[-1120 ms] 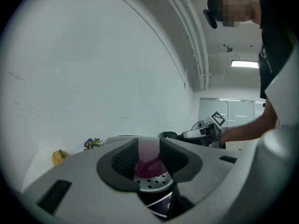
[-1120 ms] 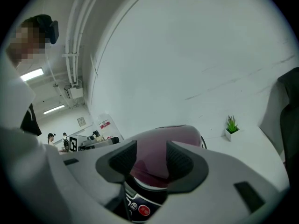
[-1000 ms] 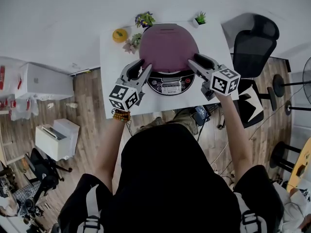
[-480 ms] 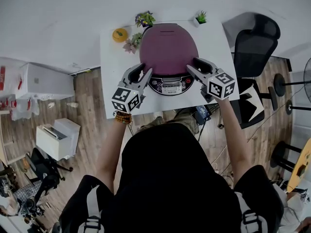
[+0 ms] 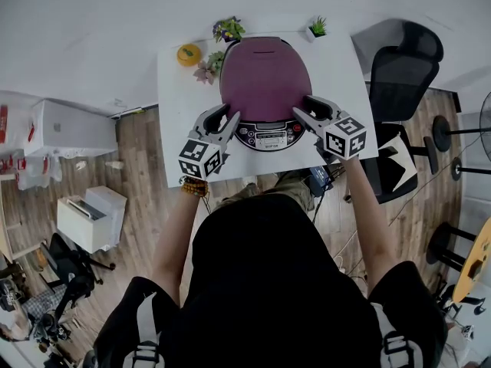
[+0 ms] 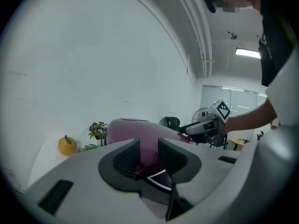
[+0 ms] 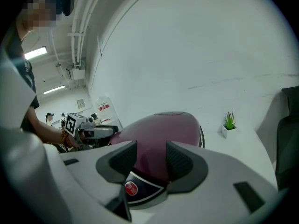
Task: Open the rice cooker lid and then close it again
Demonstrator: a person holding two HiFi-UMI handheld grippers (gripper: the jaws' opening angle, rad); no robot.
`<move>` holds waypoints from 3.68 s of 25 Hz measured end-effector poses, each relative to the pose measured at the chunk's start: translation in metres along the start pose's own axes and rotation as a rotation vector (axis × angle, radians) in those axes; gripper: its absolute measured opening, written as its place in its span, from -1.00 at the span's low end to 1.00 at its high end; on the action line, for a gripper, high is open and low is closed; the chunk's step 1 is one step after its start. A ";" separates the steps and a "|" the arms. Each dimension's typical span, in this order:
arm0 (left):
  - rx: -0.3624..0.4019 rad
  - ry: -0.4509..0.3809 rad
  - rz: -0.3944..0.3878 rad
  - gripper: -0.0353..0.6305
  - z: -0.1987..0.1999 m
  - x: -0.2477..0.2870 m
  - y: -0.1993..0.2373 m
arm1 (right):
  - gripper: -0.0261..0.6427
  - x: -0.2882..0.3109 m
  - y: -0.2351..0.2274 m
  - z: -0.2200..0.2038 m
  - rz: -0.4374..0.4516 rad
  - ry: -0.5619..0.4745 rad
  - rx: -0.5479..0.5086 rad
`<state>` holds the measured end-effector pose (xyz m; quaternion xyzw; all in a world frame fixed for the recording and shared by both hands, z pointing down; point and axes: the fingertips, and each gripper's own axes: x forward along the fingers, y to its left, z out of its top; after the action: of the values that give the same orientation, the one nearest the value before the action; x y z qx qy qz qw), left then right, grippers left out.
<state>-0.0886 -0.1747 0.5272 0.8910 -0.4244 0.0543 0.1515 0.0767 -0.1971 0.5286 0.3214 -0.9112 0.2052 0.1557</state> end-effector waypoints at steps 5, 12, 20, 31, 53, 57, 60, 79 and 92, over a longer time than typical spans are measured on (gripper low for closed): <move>0.027 0.030 0.005 -0.50 -0.007 0.001 0.000 | -0.33 0.003 0.001 -0.008 -0.016 0.050 -0.072; 0.055 0.052 0.018 -0.54 -0.011 0.003 0.001 | -0.35 0.004 0.001 -0.015 -0.035 0.091 -0.144; 0.097 0.074 0.029 -0.56 -0.014 0.003 0.002 | -0.36 0.007 0.001 -0.018 -0.060 0.110 -0.173; 0.036 0.066 0.029 -0.59 -0.016 0.004 0.006 | -0.36 0.009 -0.001 -0.019 -0.072 0.115 -0.165; 0.042 0.090 0.040 -0.65 -0.017 0.005 0.008 | -0.38 0.011 0.001 -0.022 -0.068 0.176 -0.190; 0.042 0.130 0.007 -0.65 -0.017 0.005 0.008 | -0.38 0.011 0.001 -0.022 -0.057 0.195 -0.205; 0.112 0.167 0.006 -0.65 -0.013 0.006 0.008 | -0.38 0.011 0.000 -0.021 -0.039 0.246 -0.181; 0.321 -0.198 0.143 -0.71 0.186 0.027 -0.006 | -0.60 -0.018 0.022 0.175 -0.176 -0.205 -0.384; 0.326 -0.464 0.141 -0.73 0.239 0.008 -0.037 | -0.70 -0.056 0.081 0.257 -0.240 -0.561 -0.565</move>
<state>-0.0627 -0.2346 0.2939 0.8606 -0.4942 -0.0733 -0.0989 0.0268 -0.2320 0.2603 0.4136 -0.8948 -0.1680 0.0063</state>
